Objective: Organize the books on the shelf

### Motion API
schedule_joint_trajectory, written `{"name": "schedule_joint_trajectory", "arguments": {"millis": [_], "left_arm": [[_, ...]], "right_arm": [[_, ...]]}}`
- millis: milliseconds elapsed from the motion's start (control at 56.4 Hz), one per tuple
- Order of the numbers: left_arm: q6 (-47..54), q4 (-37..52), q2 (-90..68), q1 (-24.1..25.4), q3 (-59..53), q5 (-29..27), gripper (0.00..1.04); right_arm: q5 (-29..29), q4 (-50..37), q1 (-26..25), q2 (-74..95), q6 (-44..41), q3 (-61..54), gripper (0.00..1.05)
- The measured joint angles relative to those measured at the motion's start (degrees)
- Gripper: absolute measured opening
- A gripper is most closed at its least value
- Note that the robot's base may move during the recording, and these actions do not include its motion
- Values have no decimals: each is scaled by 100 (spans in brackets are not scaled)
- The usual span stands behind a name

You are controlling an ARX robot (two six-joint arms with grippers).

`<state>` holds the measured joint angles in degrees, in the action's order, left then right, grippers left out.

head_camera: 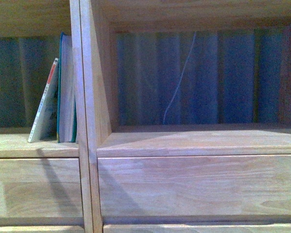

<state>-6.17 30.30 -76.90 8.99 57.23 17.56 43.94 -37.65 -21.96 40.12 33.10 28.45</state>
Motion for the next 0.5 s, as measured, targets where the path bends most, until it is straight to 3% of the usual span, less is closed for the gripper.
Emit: {"name": "schedule_joint_trajectory", "arguments": {"millis": [53,106,195,301,355,496], "left_arm": [[208,-879,813,-77,-553,-680,86],[343,-1353,1589,-133,-1220,-957,77],[457,-1370,2608,-229,-2249,-1102,63],[511,-1137,3198,-337,-2981,-1196,45],[529,-1047,3316,-376,-3261,-1257,36],[544,-881,3692,-772,-3936,-1698,9]], "right_arm": [[0,0,0,0,0,0,98],[2,2,7,0,0,0,98],[-24,4,9,0,-7,0,98],[-2052,2247,546,-428,-1333,319,82],[-2693,2981,732,-669,-2004,170,73],[-3359,3132,1086,-1067,-2933,-557,49]]}}
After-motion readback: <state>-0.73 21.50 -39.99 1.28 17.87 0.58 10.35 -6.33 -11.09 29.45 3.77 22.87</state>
